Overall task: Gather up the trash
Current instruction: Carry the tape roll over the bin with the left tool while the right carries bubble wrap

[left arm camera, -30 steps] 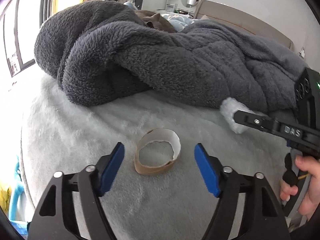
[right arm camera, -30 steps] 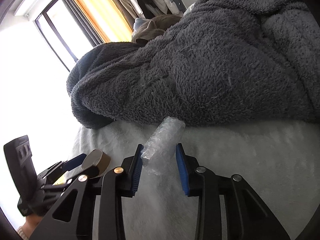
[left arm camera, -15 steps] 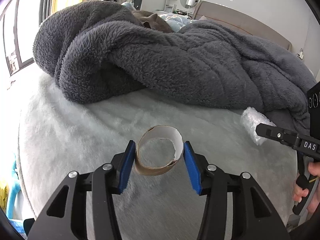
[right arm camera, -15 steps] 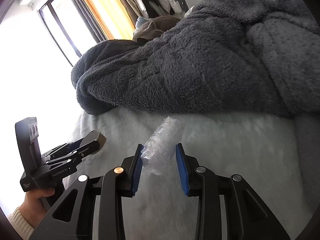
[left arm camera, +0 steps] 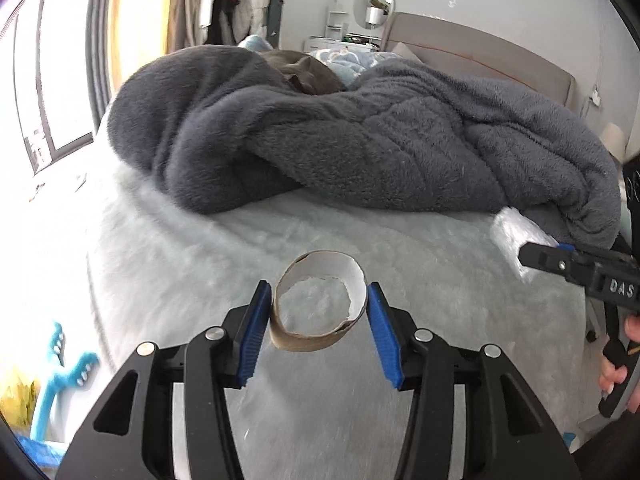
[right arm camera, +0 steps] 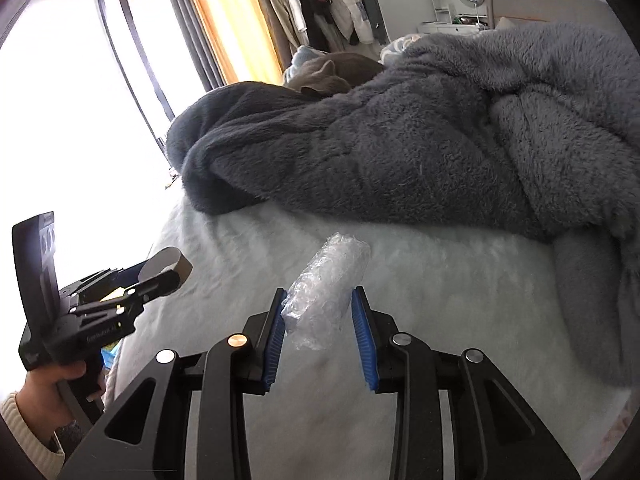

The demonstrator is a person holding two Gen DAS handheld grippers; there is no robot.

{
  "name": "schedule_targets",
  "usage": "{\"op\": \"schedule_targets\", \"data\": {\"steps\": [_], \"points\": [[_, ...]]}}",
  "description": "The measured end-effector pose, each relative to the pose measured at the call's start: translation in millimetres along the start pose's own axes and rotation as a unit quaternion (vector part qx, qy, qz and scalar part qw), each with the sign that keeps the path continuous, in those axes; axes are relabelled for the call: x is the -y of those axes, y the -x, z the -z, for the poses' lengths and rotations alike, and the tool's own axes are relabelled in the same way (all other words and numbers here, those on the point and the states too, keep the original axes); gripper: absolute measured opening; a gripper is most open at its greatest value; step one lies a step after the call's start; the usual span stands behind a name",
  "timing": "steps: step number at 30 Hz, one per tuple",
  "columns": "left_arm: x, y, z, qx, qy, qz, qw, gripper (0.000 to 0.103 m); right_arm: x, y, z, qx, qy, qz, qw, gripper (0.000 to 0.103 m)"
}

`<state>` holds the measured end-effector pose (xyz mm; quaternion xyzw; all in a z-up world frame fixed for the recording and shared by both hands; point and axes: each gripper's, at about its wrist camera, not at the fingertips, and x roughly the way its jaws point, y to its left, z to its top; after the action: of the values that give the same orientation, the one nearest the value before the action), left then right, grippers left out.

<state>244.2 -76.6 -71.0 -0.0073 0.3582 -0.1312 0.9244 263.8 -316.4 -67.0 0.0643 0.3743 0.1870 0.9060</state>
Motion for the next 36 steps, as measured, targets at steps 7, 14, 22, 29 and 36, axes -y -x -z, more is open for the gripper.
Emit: {"op": "schedule_targets", "data": {"steps": [7, 14, 22, 29, 36], "points": [[-11.0, 31.8, 32.9, -0.004, 0.019, -0.031, 0.9993, 0.052, -25.7, 27.7, 19.9, 0.003, 0.014, 0.007, 1.0, 0.033], [-23.4, 62.7, 52.8, 0.006, 0.026, -0.06, 0.9978, 0.052, -58.2, 44.8, 40.5, -0.002, 0.031, 0.009, 0.999, 0.033], [-42.0, 81.5, 79.1, -0.009, 0.039, -0.081, 0.9959, 0.052, -104.0, 48.0, 52.8, -0.001, 0.054, -0.008, 0.999, 0.033], [-79.8, 84.8, 110.2, -0.046, 0.066, -0.11, 0.9906, 0.052, -145.4, 36.6, 58.0, -0.011, 0.083, -0.028, 0.996, 0.033], [-122.6, 88.9, 136.0, -0.07, 0.109, -0.122, 0.984, 0.052, -186.7, 14.8, 60.9, -0.025, 0.102, -0.059, 0.993, 0.033]]}}
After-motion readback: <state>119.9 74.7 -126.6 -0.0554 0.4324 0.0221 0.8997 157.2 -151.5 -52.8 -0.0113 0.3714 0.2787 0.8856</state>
